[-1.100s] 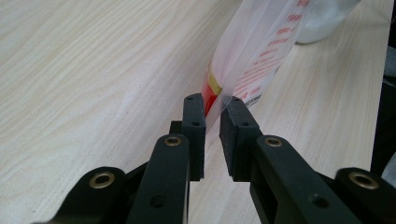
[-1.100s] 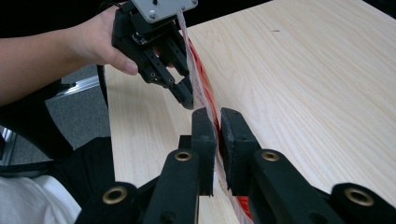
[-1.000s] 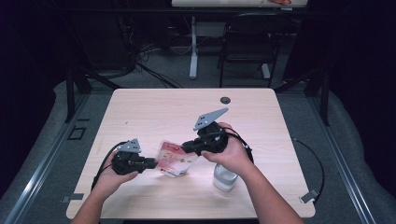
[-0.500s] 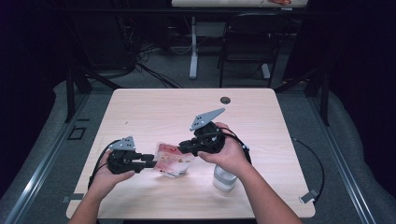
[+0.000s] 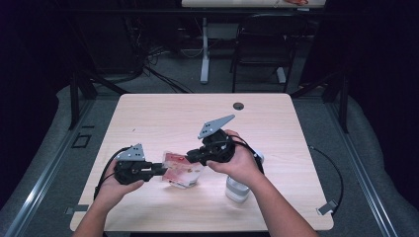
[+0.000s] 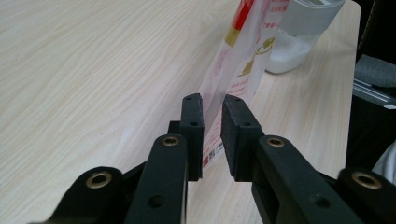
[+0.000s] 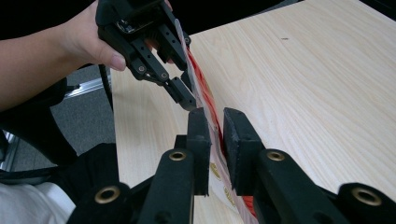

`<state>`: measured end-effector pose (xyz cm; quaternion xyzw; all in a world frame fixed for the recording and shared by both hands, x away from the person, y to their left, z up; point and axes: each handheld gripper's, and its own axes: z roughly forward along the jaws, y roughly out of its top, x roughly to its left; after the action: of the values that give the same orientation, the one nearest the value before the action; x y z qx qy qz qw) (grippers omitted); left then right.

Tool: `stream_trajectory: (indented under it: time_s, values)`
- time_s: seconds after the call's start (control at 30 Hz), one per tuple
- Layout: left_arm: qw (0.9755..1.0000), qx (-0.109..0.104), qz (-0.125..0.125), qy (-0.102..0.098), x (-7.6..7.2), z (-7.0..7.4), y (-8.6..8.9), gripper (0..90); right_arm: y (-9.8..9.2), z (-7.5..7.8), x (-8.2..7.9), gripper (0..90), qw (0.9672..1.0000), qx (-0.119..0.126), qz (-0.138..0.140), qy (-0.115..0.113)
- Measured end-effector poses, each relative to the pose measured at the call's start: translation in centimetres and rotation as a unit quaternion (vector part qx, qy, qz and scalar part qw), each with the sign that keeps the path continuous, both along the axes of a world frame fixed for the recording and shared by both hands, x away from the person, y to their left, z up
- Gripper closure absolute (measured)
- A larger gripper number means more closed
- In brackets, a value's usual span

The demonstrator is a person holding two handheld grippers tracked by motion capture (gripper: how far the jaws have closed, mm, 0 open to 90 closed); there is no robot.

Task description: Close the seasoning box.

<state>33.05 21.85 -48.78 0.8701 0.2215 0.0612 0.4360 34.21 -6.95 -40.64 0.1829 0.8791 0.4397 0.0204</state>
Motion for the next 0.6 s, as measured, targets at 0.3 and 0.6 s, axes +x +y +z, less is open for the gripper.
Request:
stream_trajectory:
  time_s: [0.3, 0.6]
  values:
    - [1.0000, 0.005, 0.003, -0.004, -0.1, 0.0, 0.3, 83.3, -0.2, 0.5, 0.1, 75.3, 0.9998, 0.017, -0.005, 0.003]
    - [1.0000, -0.002, 0.003, 0.005, 0.0, -0.2, 0.9, 81.3, -0.7, 1.4, -0.2, 72.5, 0.9991, 0.040, -0.010, -0.003]
